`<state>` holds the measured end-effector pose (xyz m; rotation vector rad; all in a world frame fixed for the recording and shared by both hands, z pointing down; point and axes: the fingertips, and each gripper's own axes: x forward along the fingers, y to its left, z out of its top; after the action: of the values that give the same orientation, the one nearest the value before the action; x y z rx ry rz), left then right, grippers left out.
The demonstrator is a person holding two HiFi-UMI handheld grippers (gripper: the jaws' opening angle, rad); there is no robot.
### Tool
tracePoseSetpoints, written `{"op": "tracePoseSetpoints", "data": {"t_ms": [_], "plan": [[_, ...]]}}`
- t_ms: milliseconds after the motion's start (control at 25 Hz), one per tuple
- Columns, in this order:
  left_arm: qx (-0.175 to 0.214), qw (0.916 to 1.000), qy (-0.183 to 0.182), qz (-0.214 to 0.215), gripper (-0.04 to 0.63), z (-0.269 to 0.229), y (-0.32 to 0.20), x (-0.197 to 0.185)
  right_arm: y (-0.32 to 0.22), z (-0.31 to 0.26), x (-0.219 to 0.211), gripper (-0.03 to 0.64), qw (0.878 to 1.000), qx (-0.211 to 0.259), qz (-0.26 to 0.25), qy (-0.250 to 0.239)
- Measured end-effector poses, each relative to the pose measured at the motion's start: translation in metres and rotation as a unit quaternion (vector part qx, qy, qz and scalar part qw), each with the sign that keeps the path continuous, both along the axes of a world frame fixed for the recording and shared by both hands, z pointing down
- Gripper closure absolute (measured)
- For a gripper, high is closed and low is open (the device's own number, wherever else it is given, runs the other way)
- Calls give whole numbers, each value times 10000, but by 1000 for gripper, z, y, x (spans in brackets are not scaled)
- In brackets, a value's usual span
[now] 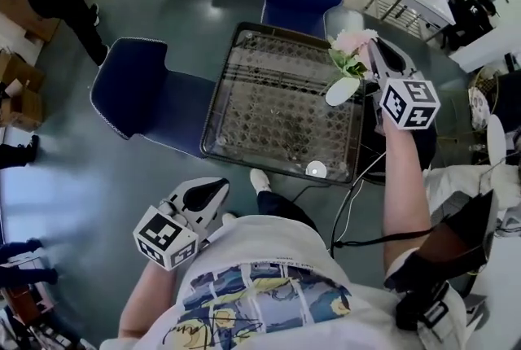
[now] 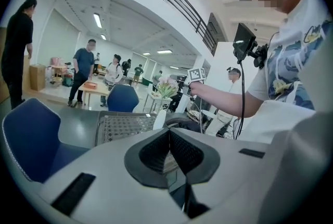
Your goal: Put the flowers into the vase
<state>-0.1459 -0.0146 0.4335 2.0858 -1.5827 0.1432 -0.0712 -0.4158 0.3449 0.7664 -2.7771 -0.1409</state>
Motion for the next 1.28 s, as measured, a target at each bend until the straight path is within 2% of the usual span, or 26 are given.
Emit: {"op": "tracePoseSetpoints", "data": {"t_ms": [200, 480, 720, 960, 1280], "plan": [[19, 9998, 83, 184, 586, -2, -15, 9, -22, -24, 37, 575, 9987, 372, 354, 53], [33, 9994, 30, 358, 586, -3, -45, 16, -58, -22, 65, 575, 9953, 644, 711, 95], [-88, 9992, 26, 377, 586, -3, -61, 14, -73, 1, 66, 575, 9952, 668, 704, 95], [-187, 9989, -3, 426, 584, -1, -82, 11, -71, 34, 55, 575, 9959, 753, 478, 169], [-363, 9978, -64, 553, 586, -1, -102, 13, -63, 95, 50, 575, 9967, 608, 322, 427]]}}
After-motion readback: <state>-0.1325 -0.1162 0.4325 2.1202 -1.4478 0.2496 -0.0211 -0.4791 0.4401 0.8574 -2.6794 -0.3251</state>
